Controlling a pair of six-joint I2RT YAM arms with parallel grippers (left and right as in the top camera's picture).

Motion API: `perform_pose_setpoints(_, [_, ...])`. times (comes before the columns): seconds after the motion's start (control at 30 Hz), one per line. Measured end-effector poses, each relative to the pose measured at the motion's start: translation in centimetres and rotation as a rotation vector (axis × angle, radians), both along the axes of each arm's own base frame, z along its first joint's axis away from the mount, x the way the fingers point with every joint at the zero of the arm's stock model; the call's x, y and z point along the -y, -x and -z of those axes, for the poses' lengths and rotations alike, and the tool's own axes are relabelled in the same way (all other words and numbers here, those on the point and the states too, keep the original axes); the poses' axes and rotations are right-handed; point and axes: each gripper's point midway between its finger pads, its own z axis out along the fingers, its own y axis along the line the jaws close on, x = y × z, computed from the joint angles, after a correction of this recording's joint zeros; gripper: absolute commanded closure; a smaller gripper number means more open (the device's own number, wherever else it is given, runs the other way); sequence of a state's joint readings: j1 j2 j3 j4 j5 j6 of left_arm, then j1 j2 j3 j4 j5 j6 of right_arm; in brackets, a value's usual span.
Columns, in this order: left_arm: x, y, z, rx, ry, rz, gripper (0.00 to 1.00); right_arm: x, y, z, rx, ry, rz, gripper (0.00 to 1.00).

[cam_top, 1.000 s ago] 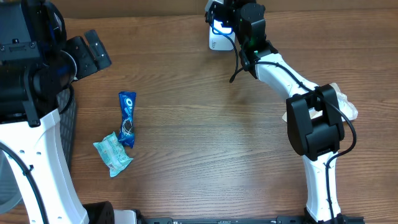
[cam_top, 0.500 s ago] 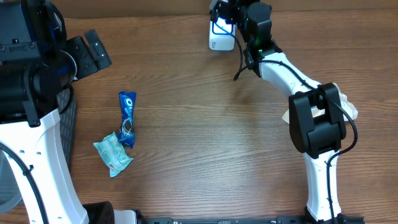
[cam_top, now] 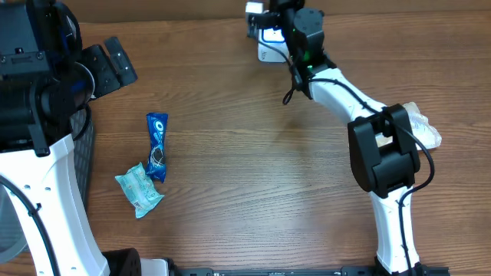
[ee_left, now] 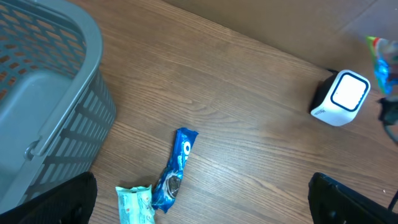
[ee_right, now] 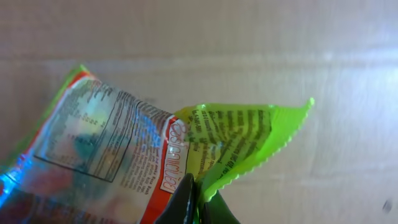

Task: Scan the item barcode
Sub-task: 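Hold the Haribo bag against the scanner face with the right gripper, then carry the Haribo bag right and drop it on the beige bag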

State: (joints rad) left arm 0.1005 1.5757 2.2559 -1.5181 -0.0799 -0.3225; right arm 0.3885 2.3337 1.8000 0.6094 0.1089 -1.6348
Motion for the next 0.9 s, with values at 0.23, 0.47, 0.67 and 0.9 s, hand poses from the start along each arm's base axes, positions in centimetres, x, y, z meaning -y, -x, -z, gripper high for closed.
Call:
perform_pose_setpoints(0.23, [0.0,0.0,0.0,0.0,0.0,0.0,0.0,-1.2,0.5,0.0,0.016,0.054,-0.011,0.96])
perform_pose_setpoints(0.47, [0.0,0.0,0.0,0.0,0.0,0.0,0.01,-1.3,0.3,2.4,-0.094,0.029,-0.026,0.96])
perform_pose_setpoints(0.67, [0.0,0.0,0.0,0.0,0.0,0.0,0.01,-2.1,0.9,5.5,-0.309,-0.145,-0.059,0.96])
perform_pose_setpoints(0.9, [0.0,0.0,0.0,0.0,-0.001,-0.001,0.0,-5.2,9.0,3.4,-0.775,-0.448,-0.114,0.96])
